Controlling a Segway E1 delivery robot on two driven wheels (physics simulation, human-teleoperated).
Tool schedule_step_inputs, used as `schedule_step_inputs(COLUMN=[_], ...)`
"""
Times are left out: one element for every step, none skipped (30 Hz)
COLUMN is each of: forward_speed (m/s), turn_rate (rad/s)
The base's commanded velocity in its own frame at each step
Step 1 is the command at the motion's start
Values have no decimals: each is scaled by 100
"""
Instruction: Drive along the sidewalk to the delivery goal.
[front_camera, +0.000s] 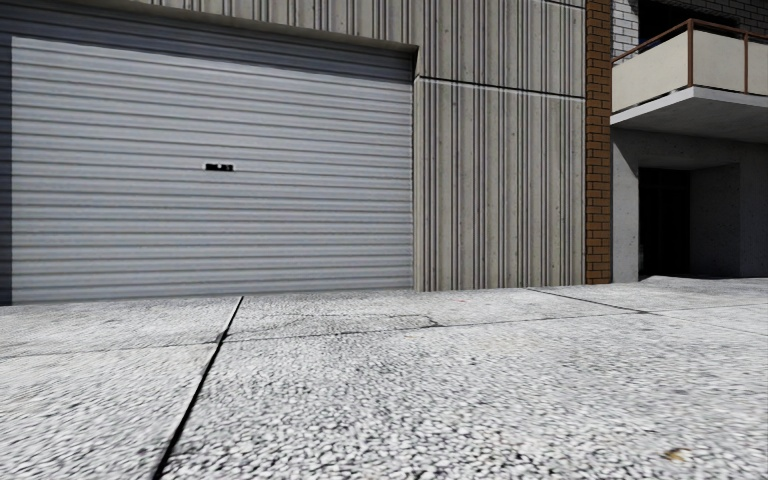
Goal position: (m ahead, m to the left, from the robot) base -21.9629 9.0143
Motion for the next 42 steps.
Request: schedule_step_inputs(forward_speed=[0,0,0,0,0,0,0,0,0,0,0,0,0,0,0,0,0,0,0,0,0,0,0,0,0,0,0,0,0,0,200,200,200,200,200,200,200,200,200,200,200,200], turn_rate=[0,0,0,0,0,0,0,0,0,0,0,0,0,0,0,0,0,0,0,0,0,0,0,0,0,0,0,0,0,0,-79,-82,-82,-82,-82,-82,-81,-81,-81,-81,-79,-77])
